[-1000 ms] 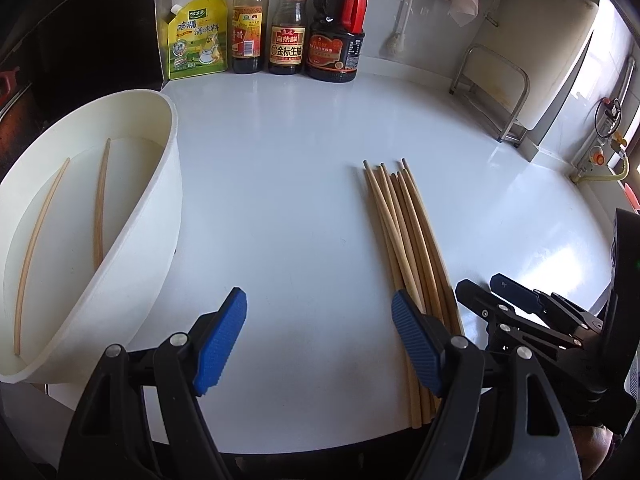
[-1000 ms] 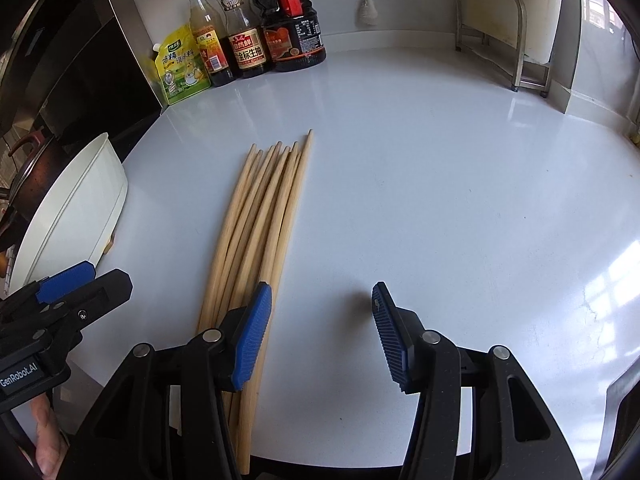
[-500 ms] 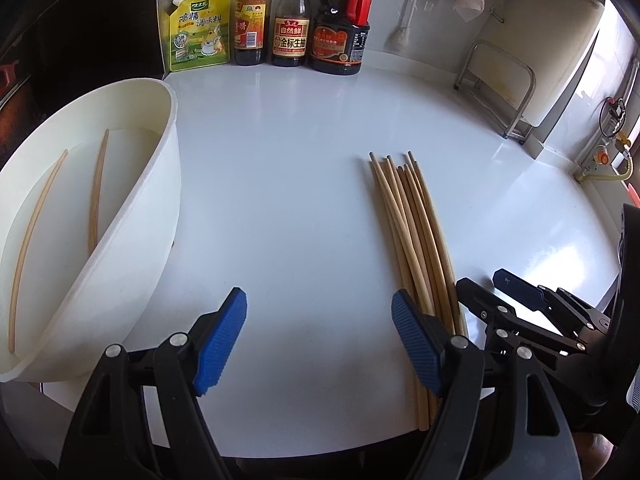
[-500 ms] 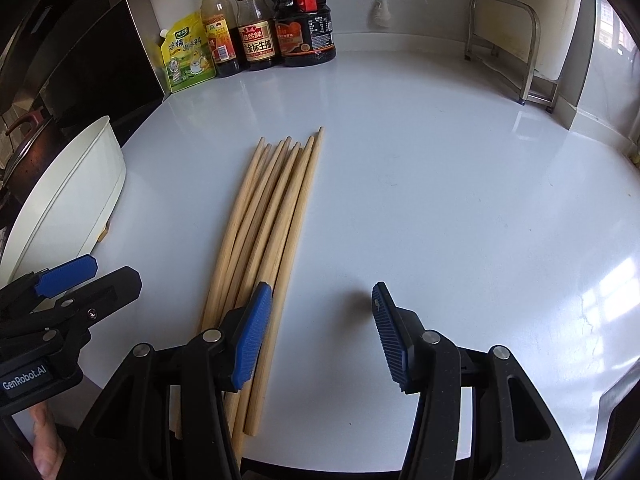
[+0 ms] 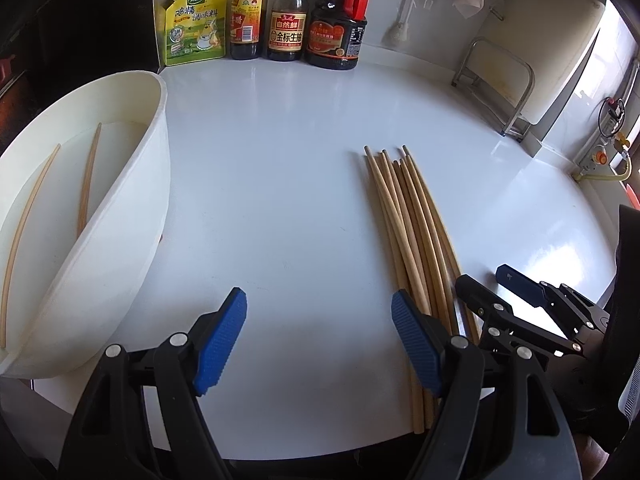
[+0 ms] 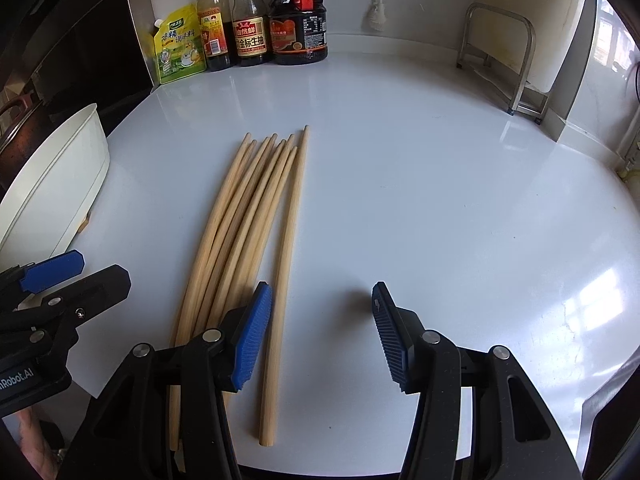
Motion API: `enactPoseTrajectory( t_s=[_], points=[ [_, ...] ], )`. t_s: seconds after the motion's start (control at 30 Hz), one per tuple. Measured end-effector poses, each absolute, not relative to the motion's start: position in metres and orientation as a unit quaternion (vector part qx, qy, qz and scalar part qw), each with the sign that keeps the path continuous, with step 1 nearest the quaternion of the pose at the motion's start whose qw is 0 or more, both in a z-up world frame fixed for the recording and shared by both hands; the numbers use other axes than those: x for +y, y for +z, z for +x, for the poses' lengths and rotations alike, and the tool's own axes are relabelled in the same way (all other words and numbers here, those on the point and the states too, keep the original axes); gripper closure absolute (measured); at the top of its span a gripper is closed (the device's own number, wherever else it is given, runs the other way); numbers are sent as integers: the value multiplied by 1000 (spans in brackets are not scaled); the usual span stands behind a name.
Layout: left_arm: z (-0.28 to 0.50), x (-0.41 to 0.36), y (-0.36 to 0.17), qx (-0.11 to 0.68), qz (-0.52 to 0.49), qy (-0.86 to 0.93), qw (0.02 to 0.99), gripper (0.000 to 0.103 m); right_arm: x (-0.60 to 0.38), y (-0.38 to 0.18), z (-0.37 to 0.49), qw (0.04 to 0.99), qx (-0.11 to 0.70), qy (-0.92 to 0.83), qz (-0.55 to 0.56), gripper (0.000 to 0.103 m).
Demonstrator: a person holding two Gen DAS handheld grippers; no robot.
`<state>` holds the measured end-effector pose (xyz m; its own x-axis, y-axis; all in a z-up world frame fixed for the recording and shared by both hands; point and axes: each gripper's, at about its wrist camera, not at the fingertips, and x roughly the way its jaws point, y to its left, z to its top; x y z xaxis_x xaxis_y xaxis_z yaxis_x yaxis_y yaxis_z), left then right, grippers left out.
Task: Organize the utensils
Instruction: 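Close the left tool on one chopstick while the right tool grasps another chopstick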
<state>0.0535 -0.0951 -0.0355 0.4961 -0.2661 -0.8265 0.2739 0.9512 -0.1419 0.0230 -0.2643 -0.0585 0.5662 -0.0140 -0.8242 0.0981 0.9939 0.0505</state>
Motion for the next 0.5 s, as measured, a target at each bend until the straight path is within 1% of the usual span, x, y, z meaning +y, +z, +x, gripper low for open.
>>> enactPoseTrajectory(
  t_s=[0.33, 0.5],
  points=[
    [49, -111, -39, 484, 8, -168, 859, 30, -289, -60, 14, 885, 459, -60, 50, 53],
    [49, -117, -46, 493, 12, -169, 853, 30, -301, -57, 8, 890, 448, -50, 71, 53]
  ],
)
